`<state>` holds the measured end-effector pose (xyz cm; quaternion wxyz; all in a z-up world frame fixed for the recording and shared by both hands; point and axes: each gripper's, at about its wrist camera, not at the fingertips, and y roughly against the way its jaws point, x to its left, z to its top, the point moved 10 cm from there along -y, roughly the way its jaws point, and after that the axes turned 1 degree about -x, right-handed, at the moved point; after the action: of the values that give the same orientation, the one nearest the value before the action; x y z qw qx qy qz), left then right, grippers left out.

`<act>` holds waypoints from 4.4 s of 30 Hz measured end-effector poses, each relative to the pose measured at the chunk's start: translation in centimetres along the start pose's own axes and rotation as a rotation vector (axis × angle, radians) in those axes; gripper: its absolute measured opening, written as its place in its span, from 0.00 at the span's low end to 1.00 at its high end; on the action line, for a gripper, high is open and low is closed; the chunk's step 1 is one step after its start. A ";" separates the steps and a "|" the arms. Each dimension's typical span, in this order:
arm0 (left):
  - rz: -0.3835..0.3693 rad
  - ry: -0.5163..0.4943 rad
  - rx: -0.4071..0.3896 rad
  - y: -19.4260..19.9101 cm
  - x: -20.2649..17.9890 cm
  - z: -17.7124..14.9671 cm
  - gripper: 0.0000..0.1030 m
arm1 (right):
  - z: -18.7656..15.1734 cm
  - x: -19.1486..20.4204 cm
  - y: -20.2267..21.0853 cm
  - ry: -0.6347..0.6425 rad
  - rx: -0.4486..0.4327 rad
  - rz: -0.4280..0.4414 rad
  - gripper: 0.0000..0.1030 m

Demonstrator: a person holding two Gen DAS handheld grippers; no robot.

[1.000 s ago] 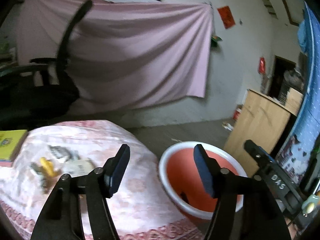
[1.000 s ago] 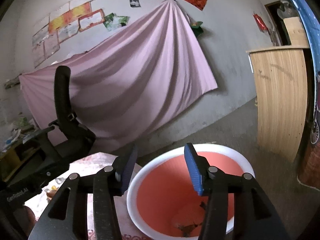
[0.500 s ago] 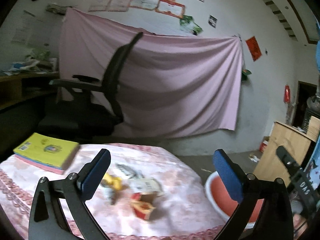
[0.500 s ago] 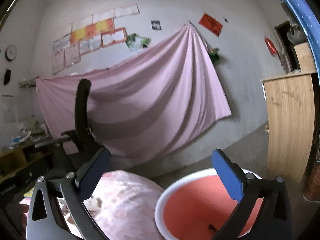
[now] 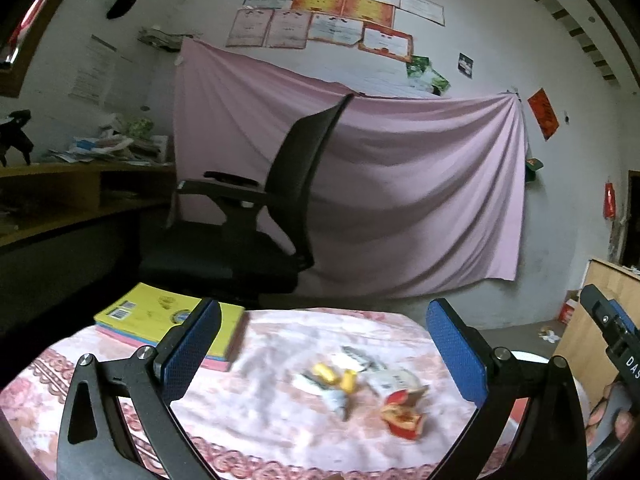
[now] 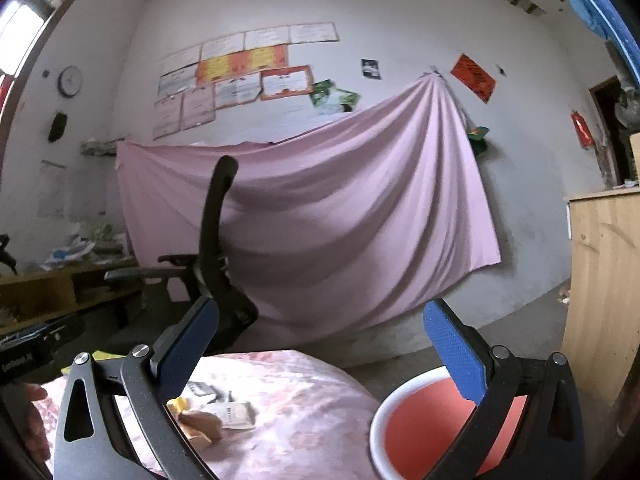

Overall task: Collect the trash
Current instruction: 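Move both tools back over the remaining trash on the bed, then grasp the grey crumpled tissue with the left tool while the right tool grasps the brown paper cup, then lift the tissue and paper cup off the bed with both tools, then carry both items over the red basin and open both tools to drop them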

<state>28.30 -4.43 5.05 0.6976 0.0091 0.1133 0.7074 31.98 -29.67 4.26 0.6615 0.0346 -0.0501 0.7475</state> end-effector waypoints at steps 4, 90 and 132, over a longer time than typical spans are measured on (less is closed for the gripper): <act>0.022 -0.007 0.000 -0.2 1.6 -0.6 0.98 | -0.7 1.9 -0.6 0.031 0.027 0.027 1.00; -0.223 0.052 0.417 -7.1 0.4 -9.5 0.19 | -12.3 8.9 -6.5 -0.047 0.570 0.282 0.48; -0.417 -0.280 -0.062 0.0 -18.9 -2.1 0.19 | -1.2 -5.5 0.5 -0.079 0.060 -0.001 0.48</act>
<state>28.42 -23.45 5.80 0.8373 0.0620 -0.0071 0.5432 32.20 -35.04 2.37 0.6581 0.0841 -0.0539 0.7463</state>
